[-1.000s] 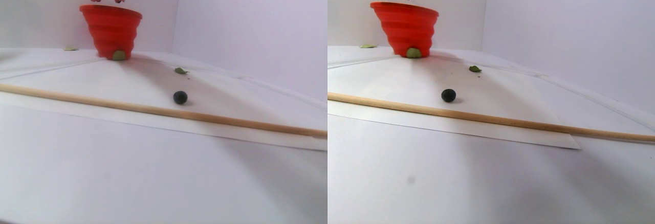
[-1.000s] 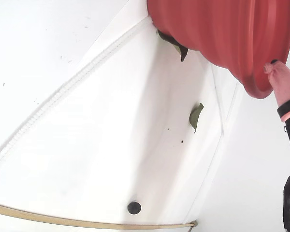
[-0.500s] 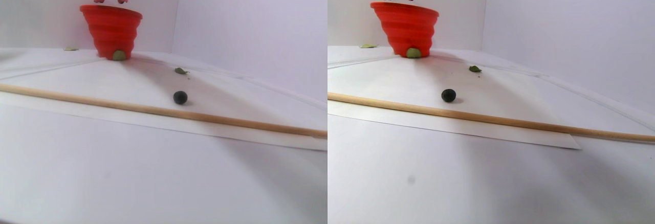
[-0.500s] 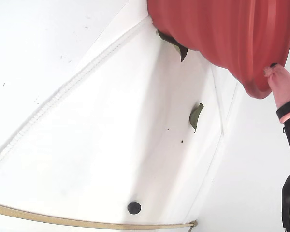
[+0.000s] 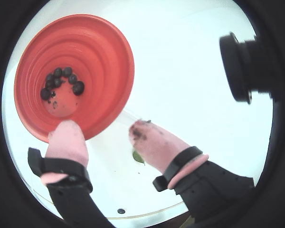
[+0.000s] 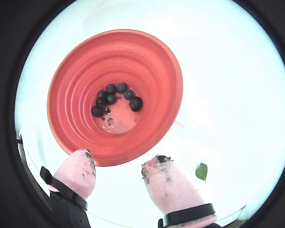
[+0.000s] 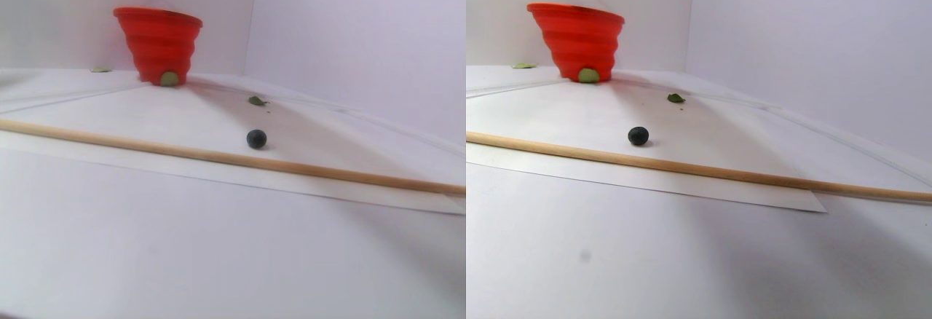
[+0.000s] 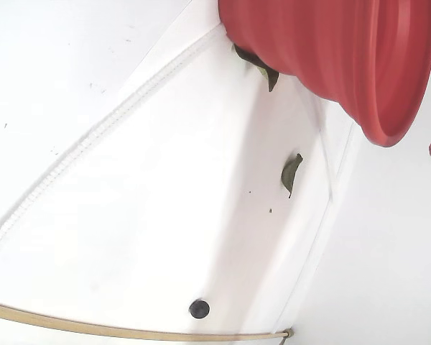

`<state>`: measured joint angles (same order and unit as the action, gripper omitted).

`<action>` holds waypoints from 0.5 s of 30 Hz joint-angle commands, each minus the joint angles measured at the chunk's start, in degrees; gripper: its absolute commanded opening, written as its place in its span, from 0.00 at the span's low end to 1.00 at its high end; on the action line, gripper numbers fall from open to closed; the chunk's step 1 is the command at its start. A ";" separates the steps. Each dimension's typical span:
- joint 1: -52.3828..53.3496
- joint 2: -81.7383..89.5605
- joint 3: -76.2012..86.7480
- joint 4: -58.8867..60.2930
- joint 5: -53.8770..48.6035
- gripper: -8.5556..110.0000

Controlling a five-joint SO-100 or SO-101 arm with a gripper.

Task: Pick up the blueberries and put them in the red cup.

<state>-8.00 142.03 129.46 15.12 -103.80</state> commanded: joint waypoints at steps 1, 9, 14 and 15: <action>2.64 6.68 -2.02 1.67 -0.09 0.23; 7.03 8.44 -1.58 6.68 1.05 0.23; 10.02 9.23 -1.41 10.20 1.49 0.22; 10.63 9.32 -1.41 10.72 1.67 0.22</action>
<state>0.26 146.25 129.46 25.05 -102.83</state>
